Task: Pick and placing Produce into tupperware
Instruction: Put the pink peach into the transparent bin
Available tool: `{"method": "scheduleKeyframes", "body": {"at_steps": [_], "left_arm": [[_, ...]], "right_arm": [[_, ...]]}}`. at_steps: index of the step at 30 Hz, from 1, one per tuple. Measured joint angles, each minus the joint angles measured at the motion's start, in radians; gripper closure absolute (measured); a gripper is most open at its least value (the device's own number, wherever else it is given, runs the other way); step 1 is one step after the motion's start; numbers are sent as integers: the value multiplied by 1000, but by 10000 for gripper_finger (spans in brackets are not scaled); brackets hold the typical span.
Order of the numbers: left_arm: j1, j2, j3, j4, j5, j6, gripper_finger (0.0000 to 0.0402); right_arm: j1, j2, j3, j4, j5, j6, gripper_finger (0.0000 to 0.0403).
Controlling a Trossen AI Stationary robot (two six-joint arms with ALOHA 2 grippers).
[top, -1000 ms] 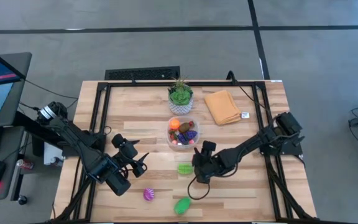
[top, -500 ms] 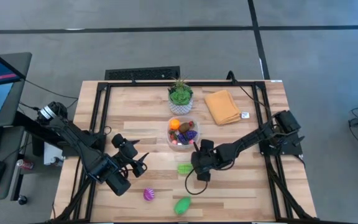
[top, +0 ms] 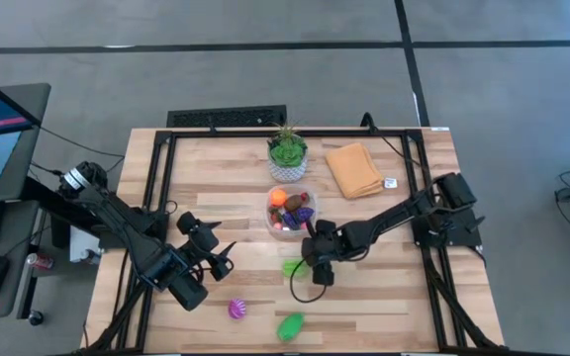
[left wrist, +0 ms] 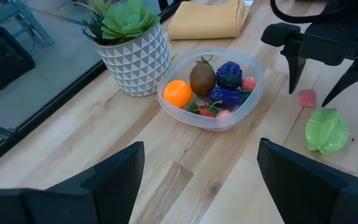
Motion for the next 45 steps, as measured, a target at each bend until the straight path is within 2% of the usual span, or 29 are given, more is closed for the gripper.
{"method": "scheduleKeyframes", "body": {"at_steps": [7,18,25,45], "left_arm": [[0,0,0,0,0,0,100],[0,0,0,-6,0,0,100],[0,0,0,-6,0,0,100],[0,0,0,-5,-1,0,100]], "right_arm": [[-15,0,0,3,-15,-16,149],[-18,0,0,0,-21,-16,216],[-18,0,0,0,-20,-15,245],[-16,-18,1,-32,-20,25,267]]}}
